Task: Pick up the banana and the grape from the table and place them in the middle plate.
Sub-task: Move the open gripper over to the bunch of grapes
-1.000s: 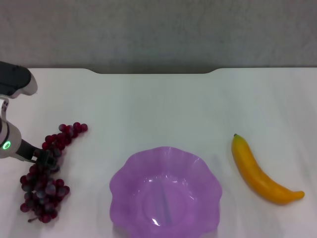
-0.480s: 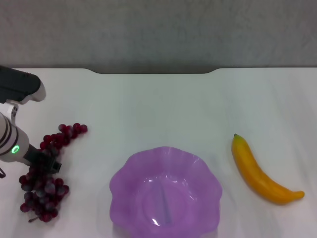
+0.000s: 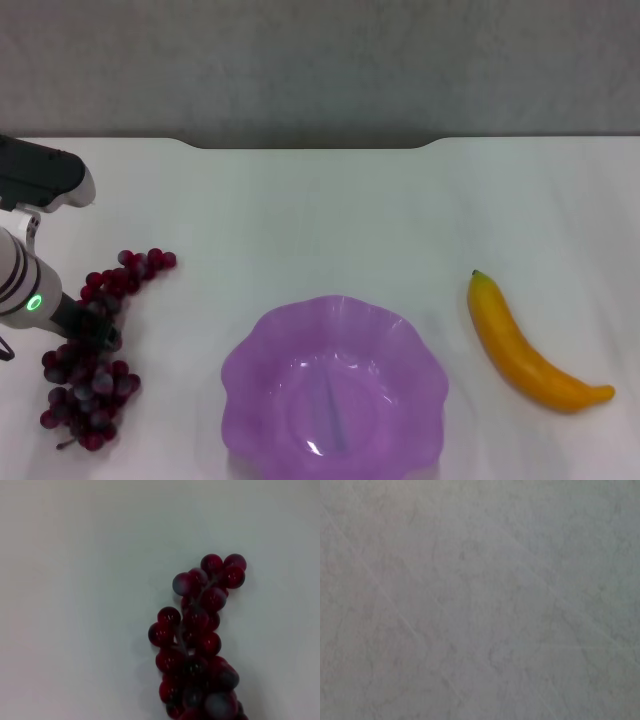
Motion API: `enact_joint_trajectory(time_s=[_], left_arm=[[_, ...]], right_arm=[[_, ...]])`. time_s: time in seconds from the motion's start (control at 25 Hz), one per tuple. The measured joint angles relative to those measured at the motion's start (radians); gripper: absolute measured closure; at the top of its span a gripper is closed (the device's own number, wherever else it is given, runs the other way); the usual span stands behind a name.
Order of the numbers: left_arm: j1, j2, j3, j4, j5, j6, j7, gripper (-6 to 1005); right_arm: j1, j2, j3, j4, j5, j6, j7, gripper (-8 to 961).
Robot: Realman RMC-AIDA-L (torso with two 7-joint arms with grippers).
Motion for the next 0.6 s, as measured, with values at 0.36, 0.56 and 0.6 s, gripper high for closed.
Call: enact_joint_trajectory(time_s=[0.36, 0.56, 0.6], left_arm=[[0.000, 0.000, 0.000, 0.001, 0.000, 0.005, 0.004, 594], [0.008, 0.000, 0.000, 0.001, 0.000, 0.029, 0.016, 626], [0.010, 0.000, 0.000, 0.001, 0.000, 0.038, 0.021, 630]], right_arm=[[0.000, 0.000, 0.000, 0.000, 0.000, 0.000, 0.000, 287], [0.000, 0.000, 0.000, 0.000, 0.000, 0.000, 0.000, 287], [0.000, 0.000, 0.000, 0.000, 0.000, 0.000, 0.000, 287]])
